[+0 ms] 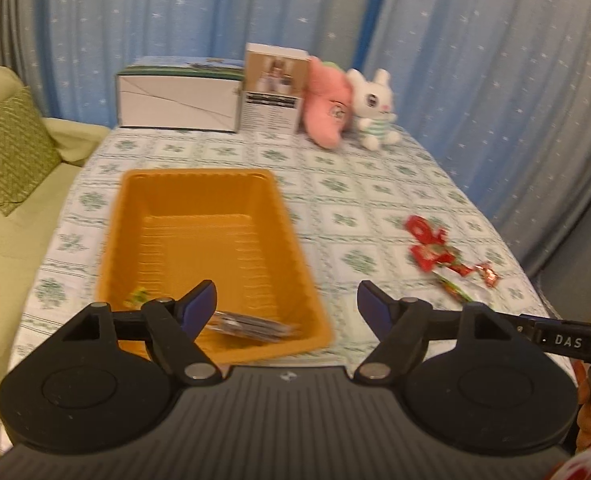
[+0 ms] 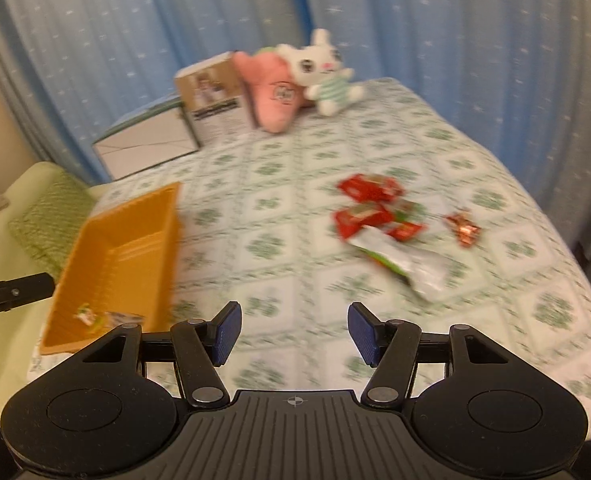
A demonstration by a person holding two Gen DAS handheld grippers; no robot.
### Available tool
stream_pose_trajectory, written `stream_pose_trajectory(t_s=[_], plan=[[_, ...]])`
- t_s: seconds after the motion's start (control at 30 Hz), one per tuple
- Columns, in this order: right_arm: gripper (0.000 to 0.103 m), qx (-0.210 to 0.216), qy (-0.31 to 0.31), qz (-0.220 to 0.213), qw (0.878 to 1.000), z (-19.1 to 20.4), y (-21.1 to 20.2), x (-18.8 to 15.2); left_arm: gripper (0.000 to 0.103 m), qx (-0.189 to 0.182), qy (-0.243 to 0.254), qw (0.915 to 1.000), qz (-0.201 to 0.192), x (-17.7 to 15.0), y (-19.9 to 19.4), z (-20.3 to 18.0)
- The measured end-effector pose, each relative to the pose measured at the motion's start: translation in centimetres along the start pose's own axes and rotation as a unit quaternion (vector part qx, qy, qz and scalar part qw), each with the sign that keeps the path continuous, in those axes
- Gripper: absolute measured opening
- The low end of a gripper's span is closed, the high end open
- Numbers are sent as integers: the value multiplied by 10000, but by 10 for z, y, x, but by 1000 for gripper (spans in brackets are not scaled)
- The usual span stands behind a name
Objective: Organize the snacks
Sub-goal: 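Carry both snacks over the orange tray and open both tools to drop them, then move both tools back to the remaining snack pile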
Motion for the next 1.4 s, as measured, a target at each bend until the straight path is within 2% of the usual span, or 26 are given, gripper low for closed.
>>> stream_pose_trajectory(t_s=[0.43, 0.83, 1.07, 1.33, 1.4], plan=[[60, -549, 348, 3, 9979, -74, -5, 3, 77, -401, 303, 9983, 287, -7, 41, -67], [60, -805, 453, 31, 9957, -111, 10, 13, 79, -602, 372, 9962, 516, -10, 85, -103], [60, -780, 314, 99, 9964, -121, 27, 25, 79, -737, 232, 9950, 635, -11, 111, -113], [60, -764, -236, 175, 9966, -133, 56, 42, 79, -862, 41, 9931, 791, -18, 156, -129], [60, -725, -319, 198, 9967, -137, 65, 45, 72, -808, -13, 9933, 820, -21, 171, -134]])
Point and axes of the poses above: each gripper's, at about its wrist camera, not at the fingertips, and y roughly the way its jaws point, z to its left, x to its top, the point moved 5 cm from there along y, roughly the way its jaws point, and after that the axes turned 14 degrees about -x, right-handed, at the moved point
